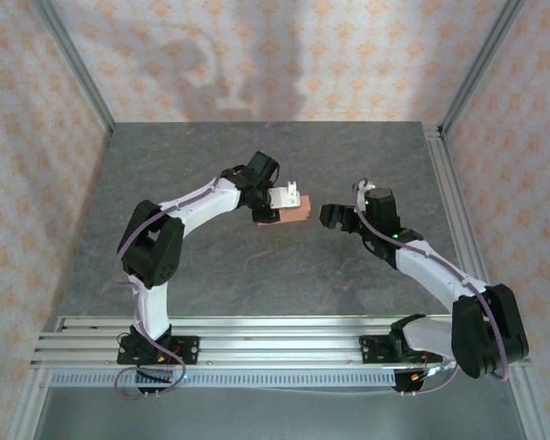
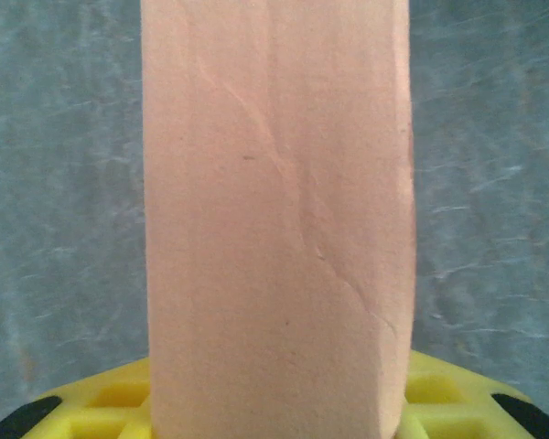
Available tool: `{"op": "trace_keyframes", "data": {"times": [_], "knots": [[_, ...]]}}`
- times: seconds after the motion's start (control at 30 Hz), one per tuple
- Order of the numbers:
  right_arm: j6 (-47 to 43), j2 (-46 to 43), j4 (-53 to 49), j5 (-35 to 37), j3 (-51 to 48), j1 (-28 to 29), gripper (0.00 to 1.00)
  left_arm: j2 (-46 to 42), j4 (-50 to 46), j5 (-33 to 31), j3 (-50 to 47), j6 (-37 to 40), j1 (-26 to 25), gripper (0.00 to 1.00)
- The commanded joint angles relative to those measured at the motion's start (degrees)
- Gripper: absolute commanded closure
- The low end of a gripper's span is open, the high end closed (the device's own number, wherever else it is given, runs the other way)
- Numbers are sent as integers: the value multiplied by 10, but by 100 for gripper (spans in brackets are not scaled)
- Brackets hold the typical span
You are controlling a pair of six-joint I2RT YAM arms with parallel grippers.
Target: Fold the paper box
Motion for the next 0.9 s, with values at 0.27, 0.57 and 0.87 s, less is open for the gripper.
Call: {"op": "trace_keyframes", "data": {"times": [0.27, 0.57, 0.87], "knots": [[-4, 9, 35, 18, -6, -2, 0, 43, 362, -269, -86, 161, -26, 59], [-2, 4, 44, 23, -16, -3, 0, 193, 435, -348, -14, 229, -26, 56], [-7, -7, 34, 33, -17, -2, 0, 227, 455, -366, 1, 200, -25, 21]]}}
